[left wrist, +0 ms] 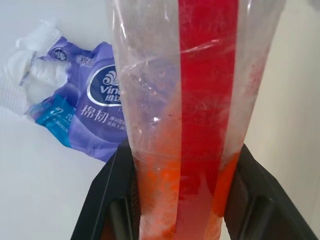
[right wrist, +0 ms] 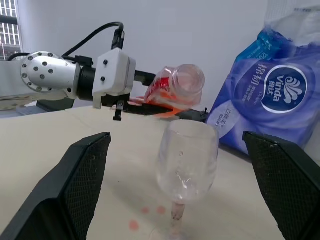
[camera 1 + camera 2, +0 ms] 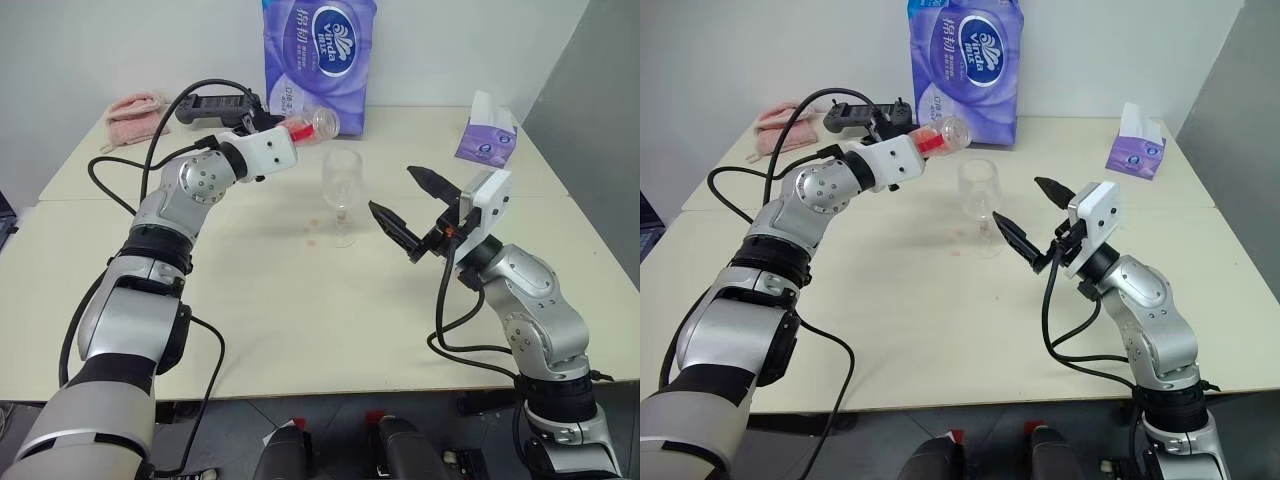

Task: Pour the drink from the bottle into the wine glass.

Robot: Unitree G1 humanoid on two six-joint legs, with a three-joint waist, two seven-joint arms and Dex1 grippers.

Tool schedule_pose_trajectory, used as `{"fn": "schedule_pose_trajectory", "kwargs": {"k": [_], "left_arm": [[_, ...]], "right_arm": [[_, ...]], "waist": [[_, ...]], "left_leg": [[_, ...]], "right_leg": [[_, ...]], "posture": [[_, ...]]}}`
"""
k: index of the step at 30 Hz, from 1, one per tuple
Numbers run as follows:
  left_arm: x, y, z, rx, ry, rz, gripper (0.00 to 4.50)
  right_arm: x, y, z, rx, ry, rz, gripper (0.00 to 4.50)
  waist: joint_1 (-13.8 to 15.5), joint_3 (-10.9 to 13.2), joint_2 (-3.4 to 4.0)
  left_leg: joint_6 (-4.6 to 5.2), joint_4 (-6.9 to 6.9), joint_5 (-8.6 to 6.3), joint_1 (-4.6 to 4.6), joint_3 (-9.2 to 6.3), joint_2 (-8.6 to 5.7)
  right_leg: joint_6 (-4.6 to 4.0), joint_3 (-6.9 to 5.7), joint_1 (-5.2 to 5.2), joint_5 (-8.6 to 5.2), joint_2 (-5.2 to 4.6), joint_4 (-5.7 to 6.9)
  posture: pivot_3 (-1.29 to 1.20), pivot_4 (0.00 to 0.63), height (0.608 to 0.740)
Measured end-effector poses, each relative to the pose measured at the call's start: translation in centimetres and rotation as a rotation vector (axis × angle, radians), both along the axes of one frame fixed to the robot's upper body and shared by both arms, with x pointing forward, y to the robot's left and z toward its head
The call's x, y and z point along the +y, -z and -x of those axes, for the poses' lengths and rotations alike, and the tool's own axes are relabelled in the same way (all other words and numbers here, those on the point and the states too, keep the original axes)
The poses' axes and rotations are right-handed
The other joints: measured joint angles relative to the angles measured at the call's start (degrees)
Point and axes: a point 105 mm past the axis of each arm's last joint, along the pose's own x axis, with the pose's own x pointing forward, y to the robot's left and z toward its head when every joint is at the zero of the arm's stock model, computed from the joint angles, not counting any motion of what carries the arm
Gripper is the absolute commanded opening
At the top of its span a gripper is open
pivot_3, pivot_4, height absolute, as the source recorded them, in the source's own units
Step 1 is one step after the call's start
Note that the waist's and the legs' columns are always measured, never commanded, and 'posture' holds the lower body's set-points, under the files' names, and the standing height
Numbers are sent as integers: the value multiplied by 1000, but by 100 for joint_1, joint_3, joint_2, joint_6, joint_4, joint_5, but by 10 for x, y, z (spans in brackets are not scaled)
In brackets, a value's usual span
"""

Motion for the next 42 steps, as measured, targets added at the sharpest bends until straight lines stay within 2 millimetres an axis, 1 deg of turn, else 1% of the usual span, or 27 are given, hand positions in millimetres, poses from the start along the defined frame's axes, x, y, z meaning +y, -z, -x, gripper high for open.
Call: {"fn": "schedule_pose_trajectory", "kwargs": {"k": [3,11,18,27,36,42], "left_arm": [[2,2,-1,9,-9,-4,1667],[0,-4,-1,-29,-1,-73,1667],[1,-4,-2,-45,-5,-139,1667],[1,-20,-3,-99,-13,-204,1667],[1,-24,-4,-124,-19,-251,1667],[2,-19,-4,-120,-17,-283,1667]], "right_arm": [[-2,-3,-1,-9,13,-8,4500],[0,-9,0,-29,12,-13,4500],[0,-9,1,-31,12,-12,4500],[0,-10,0,-31,14,-14,4500],[-1,-11,0,-34,25,-19,4500],[-1,-11,-1,-34,27,-20,4500]], "waist": [[0,0,0],[-1,0,0],[-1,0,0],[-1,0,0],[-1,0,0],[-1,0,0]], "left_leg": [[0,1,0,0,0,0],[0,0,0,0,0,-1],[1,1,0,0,0,-2],[1,1,0,0,1,-4],[1,2,0,0,1,-4],[0,2,0,0,1,-4]], "right_leg": [[0,-1,0,0,-1,0],[0,-2,0,0,-2,1],[0,-3,0,0,-3,1],[0,-3,0,0,-4,2],[1,-4,0,0,-4,2],[1,-4,0,0,-4,3]], "posture": [[0,150,740],[0,150,740],[0,150,740],[0,150,740],[0,150,740],[0,150,740]]}}
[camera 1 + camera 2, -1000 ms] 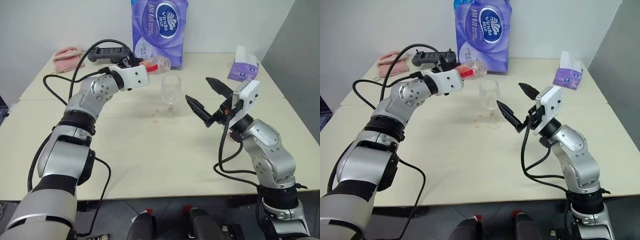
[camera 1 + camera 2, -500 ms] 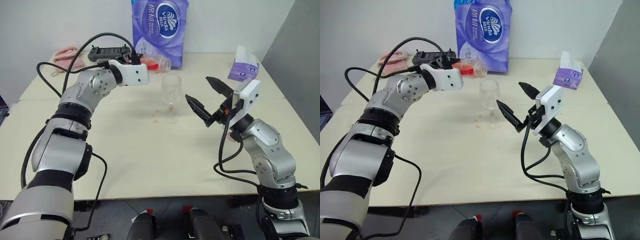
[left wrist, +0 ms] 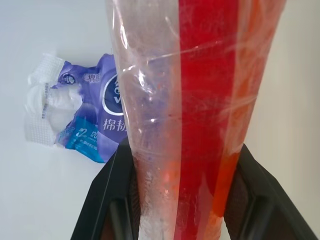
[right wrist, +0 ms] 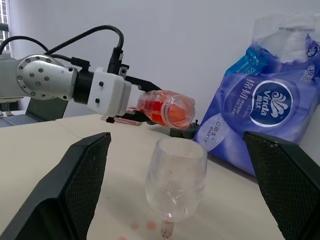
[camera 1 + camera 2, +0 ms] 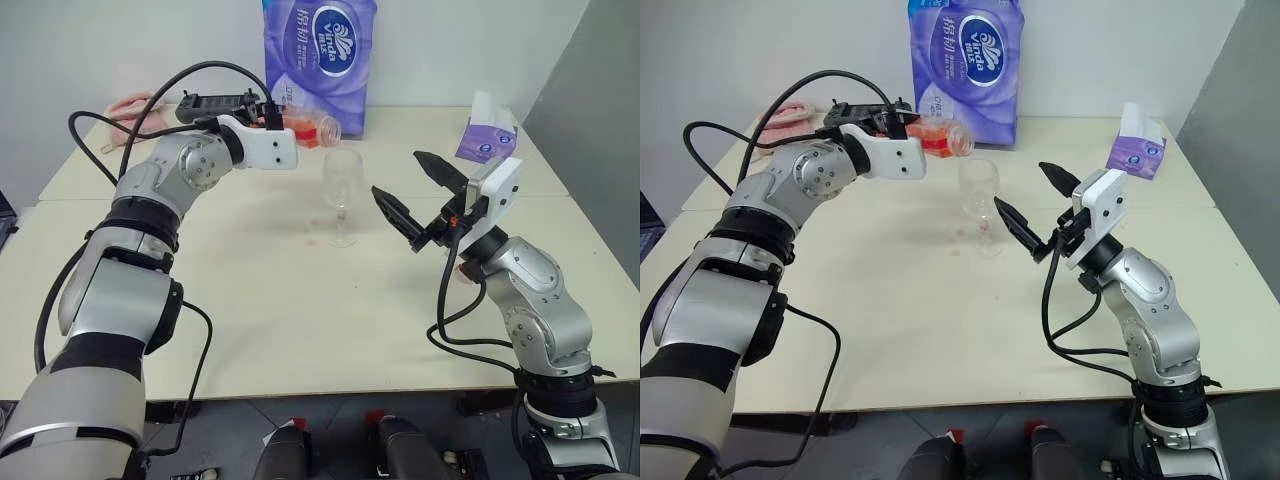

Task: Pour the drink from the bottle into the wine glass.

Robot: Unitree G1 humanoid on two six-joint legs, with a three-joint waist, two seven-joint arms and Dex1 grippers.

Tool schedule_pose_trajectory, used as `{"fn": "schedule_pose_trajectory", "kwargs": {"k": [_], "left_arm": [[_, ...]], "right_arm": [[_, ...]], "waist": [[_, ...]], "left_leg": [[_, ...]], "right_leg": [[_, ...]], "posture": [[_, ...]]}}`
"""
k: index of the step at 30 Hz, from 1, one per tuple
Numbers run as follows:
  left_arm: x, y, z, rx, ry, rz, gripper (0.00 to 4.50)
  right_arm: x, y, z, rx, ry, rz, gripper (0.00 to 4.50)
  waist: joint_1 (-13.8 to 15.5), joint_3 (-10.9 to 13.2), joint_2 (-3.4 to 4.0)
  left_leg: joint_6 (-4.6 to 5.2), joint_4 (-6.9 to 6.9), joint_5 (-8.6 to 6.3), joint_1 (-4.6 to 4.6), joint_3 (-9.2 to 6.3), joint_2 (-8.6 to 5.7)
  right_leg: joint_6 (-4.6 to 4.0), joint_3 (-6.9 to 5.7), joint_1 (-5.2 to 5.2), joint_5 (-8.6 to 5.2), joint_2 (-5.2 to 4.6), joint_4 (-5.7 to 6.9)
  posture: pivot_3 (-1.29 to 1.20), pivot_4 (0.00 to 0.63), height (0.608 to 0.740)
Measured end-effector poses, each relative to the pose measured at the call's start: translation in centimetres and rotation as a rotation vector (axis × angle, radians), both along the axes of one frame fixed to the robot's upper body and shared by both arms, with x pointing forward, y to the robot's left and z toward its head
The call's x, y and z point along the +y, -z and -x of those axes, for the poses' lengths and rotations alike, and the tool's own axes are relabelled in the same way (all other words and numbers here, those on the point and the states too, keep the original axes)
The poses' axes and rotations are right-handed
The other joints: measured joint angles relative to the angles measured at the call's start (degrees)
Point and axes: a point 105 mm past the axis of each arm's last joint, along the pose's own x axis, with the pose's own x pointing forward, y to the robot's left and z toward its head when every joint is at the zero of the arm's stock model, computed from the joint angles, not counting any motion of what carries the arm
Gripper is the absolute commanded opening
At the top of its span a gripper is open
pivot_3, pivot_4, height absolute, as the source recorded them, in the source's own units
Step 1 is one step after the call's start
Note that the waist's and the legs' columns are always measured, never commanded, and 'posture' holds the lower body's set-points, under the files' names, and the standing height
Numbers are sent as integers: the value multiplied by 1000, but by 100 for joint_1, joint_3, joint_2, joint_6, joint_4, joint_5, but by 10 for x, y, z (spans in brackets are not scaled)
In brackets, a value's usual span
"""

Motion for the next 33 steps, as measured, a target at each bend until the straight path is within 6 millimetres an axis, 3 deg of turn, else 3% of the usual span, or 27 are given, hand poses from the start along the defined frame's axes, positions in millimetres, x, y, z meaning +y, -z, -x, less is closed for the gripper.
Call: {"fn": "schedule_pose_trajectory", "kwargs": {"k": [9,33], "left_arm": [[0,-13,-1,-42,-9,-36,1667],[1,-17,-3,-43,-27,-109,1667]], "right_arm": [[-4,-2,-1,-6,15,-6,4500],[-5,-2,-1,-6,21,-6,4500]], "waist": [[-1,0,0],[-1,0,0]], "left_leg": [[0,0,0,0,1,-2],[0,1,0,0,2,-4]], "right_leg": [[0,0,0,0,0,1],[0,-2,0,0,0,2]], "posture": [[0,150,740],[0,150,740]]}}
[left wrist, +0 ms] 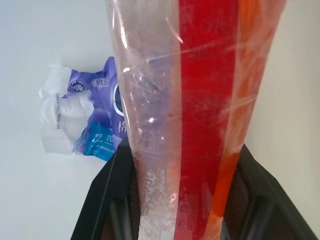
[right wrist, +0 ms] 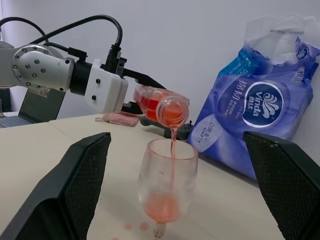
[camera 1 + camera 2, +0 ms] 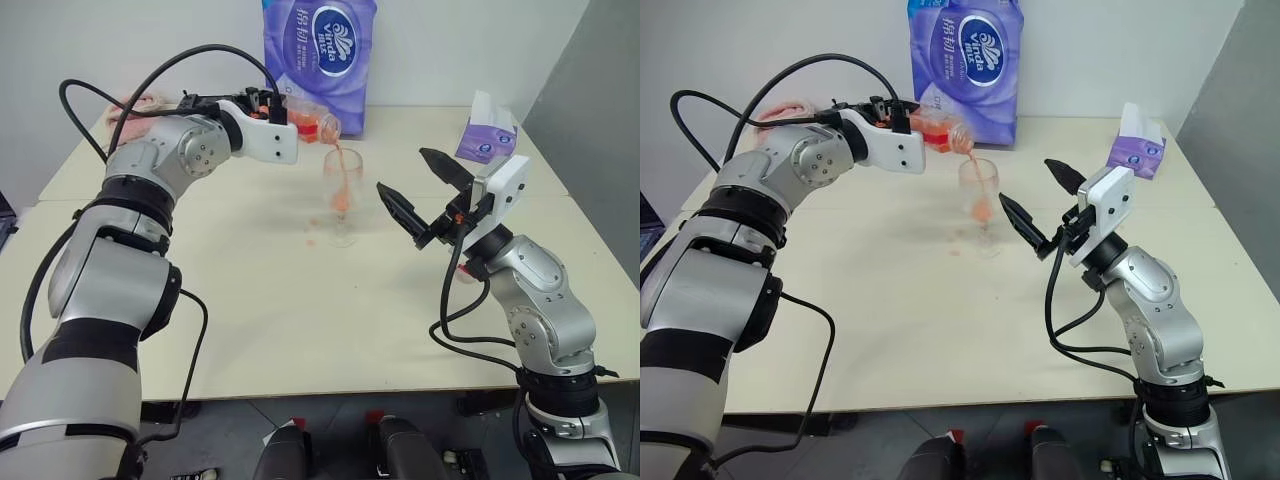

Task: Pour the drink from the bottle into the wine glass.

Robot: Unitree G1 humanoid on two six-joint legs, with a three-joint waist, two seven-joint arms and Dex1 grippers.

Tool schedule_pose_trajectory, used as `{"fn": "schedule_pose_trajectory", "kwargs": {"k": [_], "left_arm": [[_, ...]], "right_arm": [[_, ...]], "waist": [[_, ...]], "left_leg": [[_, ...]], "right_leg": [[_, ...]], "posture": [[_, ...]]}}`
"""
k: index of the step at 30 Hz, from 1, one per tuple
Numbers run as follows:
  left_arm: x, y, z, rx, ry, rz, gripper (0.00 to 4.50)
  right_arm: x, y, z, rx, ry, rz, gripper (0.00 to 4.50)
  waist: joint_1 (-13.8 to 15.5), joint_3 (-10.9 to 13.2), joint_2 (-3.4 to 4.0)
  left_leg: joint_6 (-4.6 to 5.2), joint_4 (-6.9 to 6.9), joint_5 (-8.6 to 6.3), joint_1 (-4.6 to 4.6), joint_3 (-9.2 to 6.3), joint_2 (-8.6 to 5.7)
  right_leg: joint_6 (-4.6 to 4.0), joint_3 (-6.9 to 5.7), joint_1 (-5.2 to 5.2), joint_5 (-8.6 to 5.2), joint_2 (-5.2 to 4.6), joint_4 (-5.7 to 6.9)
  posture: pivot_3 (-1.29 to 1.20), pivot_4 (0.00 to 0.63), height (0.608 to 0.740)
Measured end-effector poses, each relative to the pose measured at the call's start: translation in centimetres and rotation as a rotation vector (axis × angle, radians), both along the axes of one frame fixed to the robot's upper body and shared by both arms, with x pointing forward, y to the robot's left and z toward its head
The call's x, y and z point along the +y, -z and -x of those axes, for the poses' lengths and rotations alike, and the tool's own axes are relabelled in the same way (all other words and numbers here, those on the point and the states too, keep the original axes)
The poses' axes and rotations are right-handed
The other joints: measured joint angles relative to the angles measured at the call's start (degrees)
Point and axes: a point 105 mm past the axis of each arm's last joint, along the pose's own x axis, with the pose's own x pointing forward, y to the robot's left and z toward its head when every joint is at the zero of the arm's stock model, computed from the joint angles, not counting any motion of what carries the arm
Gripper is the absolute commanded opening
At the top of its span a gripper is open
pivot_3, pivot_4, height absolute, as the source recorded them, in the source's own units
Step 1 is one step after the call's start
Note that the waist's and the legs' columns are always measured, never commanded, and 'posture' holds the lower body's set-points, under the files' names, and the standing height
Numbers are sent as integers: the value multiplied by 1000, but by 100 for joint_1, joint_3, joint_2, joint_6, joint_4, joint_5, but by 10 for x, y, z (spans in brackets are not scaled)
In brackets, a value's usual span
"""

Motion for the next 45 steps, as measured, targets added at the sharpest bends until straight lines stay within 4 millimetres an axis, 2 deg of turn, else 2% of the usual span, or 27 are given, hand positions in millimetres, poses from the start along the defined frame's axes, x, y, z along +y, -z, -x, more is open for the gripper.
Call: {"fn": "schedule_pose_trajectory", "kwargs": {"k": [12,19,45], "left_arm": [[2,4,-1,12,-12,-31,1667],[-1,-7,-1,-14,-7,-48,1667],[-1,-11,-1,-42,-11,-88,1667]], "right_arm": [[0,0,0,0,-1,0,4500],[0,0,0,0,-2,0,4500],[1,-2,2,-9,-4,-4,4500]], "waist": [[0,0,0],[0,0,0],[0,0,0]], "left_leg": [[0,0,0,-1,0,-2],[0,1,0,0,0,-3],[0,2,0,0,0,-4]], "right_leg": [[0,0,0,0,0,0],[0,0,0,0,0,1],[0,0,0,0,0,1]], "posture": [[0,150,740],[0,150,740],[0,150,740]]}}
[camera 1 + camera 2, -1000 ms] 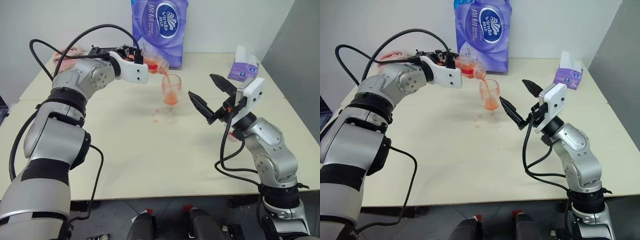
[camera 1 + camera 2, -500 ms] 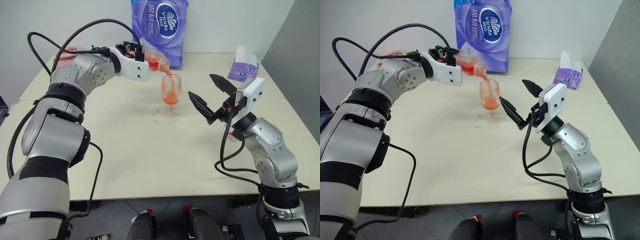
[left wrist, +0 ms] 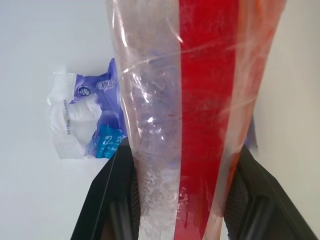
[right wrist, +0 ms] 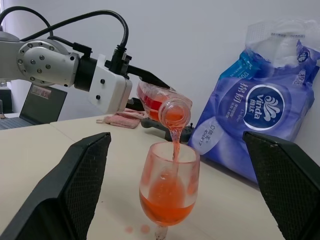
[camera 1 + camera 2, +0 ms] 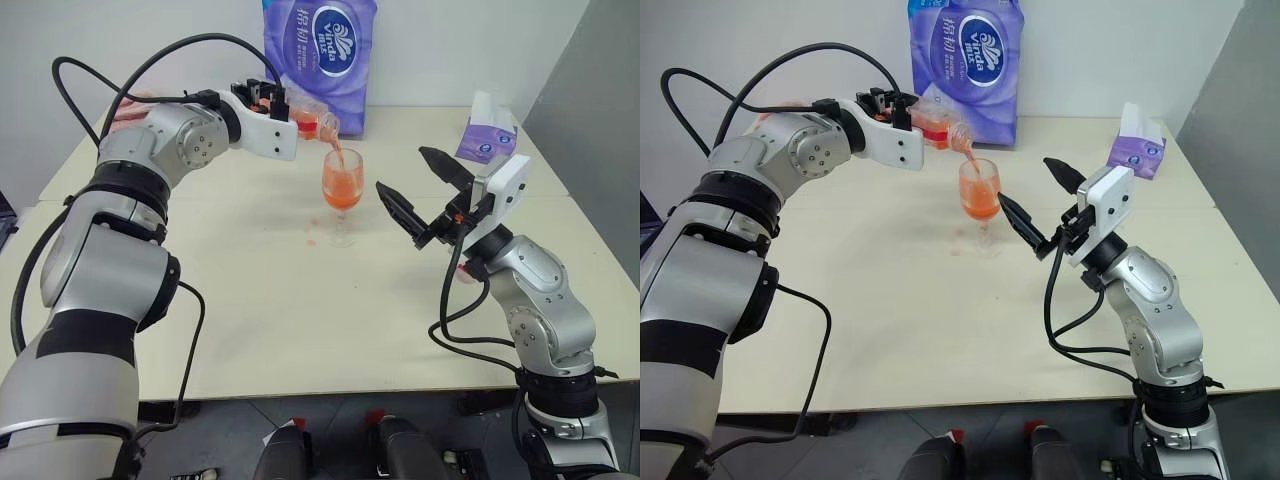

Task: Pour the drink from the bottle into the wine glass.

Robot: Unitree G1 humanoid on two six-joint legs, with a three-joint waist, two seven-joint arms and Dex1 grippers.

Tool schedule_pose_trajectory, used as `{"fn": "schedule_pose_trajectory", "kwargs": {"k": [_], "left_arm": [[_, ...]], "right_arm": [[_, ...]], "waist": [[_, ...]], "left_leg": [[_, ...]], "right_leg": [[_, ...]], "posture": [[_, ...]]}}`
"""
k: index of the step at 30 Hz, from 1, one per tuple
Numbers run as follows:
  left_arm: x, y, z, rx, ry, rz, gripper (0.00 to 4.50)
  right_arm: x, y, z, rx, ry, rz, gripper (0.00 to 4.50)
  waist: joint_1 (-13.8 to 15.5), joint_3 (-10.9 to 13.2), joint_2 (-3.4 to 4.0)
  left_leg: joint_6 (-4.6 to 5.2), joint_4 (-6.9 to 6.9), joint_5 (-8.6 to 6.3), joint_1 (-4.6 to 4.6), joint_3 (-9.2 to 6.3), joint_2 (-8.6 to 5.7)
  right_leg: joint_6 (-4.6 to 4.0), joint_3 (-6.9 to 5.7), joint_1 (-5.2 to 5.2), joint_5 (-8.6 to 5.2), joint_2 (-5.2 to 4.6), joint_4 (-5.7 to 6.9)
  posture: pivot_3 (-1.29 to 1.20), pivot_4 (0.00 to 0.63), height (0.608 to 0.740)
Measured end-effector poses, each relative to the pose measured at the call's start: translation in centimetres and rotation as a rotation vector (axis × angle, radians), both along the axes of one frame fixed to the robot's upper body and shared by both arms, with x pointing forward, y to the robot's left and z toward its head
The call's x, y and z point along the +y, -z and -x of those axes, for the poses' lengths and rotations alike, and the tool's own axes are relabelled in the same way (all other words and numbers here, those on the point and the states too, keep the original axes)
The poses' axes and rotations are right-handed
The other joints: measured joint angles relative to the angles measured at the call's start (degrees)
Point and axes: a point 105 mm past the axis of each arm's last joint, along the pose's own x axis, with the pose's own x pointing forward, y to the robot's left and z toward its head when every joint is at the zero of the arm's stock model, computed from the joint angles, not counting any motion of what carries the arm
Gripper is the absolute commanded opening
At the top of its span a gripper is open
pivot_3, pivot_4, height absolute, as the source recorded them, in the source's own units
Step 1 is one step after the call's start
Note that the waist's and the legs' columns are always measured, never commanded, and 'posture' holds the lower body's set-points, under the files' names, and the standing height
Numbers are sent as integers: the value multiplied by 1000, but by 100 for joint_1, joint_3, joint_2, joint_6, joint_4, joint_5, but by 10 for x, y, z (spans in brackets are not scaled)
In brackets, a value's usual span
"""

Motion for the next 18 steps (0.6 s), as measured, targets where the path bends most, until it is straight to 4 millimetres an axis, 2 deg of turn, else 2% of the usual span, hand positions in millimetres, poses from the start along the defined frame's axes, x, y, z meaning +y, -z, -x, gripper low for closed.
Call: {"fn": "schedule_pose_trajectory", "kwargs": {"k": [11,18], "left_arm": [[1,2,-1,9,-7,3,1667],[-8,-9,1,58,30,193,1667]], "right_arm": [[0,0,0,0,0,-1,4500],[0,0,0,0,1,0,4500]], "waist": [[0,0,0],[-2,0,0]], "left_leg": [[-1,0,0,0,0,0],[-1,2,1,0,1,0]], "right_leg": [[0,0,0,0,0,0],[0,0,0,0,-1,1]], "posture": [[0,150,740],[0,150,740]]}}
